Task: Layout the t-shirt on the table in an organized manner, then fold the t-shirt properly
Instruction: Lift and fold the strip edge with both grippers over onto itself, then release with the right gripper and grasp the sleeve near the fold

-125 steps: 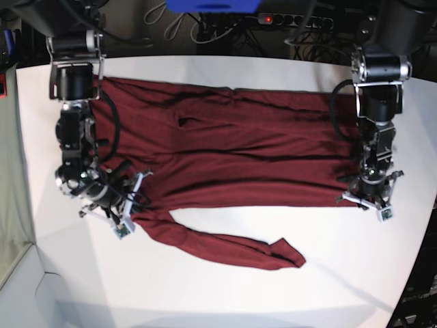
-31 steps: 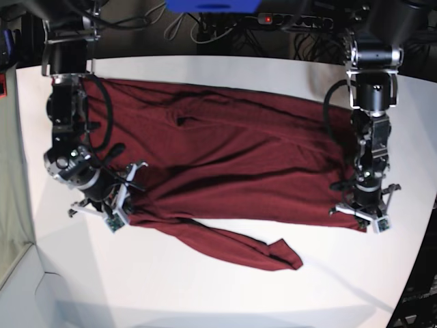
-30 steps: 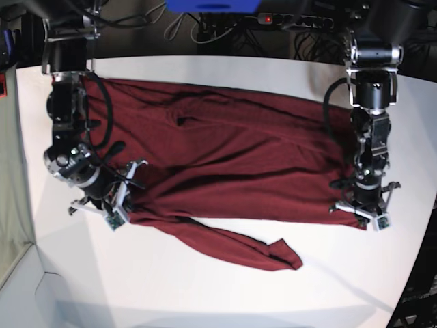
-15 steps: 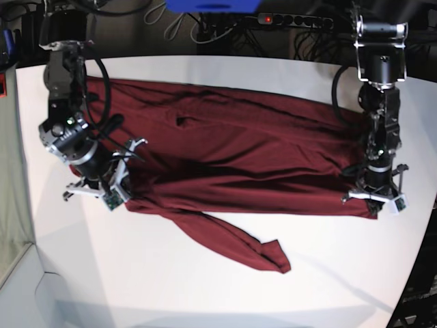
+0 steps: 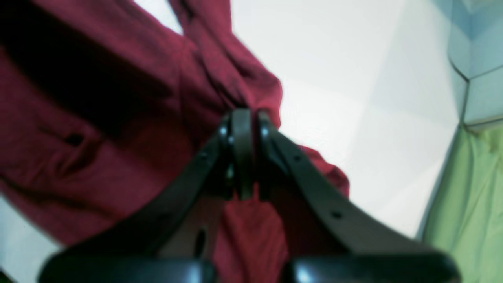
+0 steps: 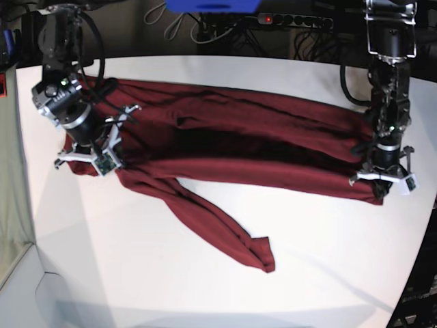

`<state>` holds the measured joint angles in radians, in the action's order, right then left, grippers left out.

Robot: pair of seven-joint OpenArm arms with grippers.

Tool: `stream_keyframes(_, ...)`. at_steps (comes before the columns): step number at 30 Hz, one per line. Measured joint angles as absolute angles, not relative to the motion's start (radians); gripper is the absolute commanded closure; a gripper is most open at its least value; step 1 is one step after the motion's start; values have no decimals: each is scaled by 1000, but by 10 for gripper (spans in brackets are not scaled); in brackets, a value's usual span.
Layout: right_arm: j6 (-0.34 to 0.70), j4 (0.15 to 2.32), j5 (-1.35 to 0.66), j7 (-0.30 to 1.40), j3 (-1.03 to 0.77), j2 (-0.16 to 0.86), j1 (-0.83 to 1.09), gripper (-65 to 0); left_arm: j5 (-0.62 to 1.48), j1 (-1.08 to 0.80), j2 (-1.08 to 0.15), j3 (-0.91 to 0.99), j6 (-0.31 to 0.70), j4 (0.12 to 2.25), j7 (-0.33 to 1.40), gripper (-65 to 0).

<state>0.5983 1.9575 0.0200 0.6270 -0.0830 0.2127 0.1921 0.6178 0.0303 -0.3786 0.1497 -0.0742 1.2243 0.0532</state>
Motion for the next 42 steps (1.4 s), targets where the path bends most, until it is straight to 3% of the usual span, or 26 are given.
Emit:
stream_keyframes(7,599,1966,21,616,-83,213,287,0,619,-50,-355,246,-74,1272,55,-2)
stream_keyframes(13,690,1967,22,572,-83,213,350,0,619,-105,-349,236,-67,1277,56,-2)
stream_keyframes(23,694,1965,22,564,-83,213,392,0,619,-145,-348,234,-67,1270,56,-2)
stream_keyframes(30,694,1965,22,567,-83,224,389,0,619,-161,-349,234,-67,1262,153,-3)
stream_keyframes(38,694,1946,21,564,-77,224,390,0,611,-144,-330,241,-59,1211,112,-5)
stream_keyframes(42,695,1918,22,590,-75,249,392,-83,611,-144,-330,241,-59,1211,112,-5)
